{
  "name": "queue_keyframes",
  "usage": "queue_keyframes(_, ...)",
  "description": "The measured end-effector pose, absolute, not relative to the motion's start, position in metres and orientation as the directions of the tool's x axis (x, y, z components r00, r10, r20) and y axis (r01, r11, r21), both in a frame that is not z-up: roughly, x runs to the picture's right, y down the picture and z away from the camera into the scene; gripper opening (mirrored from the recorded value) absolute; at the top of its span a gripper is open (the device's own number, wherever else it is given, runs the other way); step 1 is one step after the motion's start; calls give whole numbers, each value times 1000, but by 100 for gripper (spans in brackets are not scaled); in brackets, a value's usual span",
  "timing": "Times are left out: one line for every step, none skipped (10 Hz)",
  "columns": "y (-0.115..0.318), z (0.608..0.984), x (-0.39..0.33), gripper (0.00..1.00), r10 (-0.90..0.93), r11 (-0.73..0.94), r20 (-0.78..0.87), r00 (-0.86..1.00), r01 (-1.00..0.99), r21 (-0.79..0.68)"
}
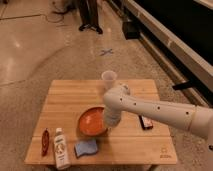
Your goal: Drag the ceramic bowl in a circle
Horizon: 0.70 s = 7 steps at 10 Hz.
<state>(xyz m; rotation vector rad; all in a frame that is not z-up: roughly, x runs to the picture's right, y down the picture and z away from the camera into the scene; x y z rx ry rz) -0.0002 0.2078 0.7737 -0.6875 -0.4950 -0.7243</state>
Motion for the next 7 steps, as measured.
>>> queue_keyframes(206,777,-5,67,-429,555,624,653,736,-389)
queue_keyframes(201,784,-11,75,-429,565,621,655,732,-381)
queue_keyframes(193,789,-15,76,-433,577,614,660,727,-374)
queue_keyframes(187,792,-14,76,-435,585,607,665,721,-371)
queue_keyframes(180,792,-12,76,-435,596,598,673,713,-369)
queue_keyframes(181,793,-10,76,-434,595,598,674,713,-372)
queue_keyframes(181,792,-12,76,-435,593,599,672,715,-370)
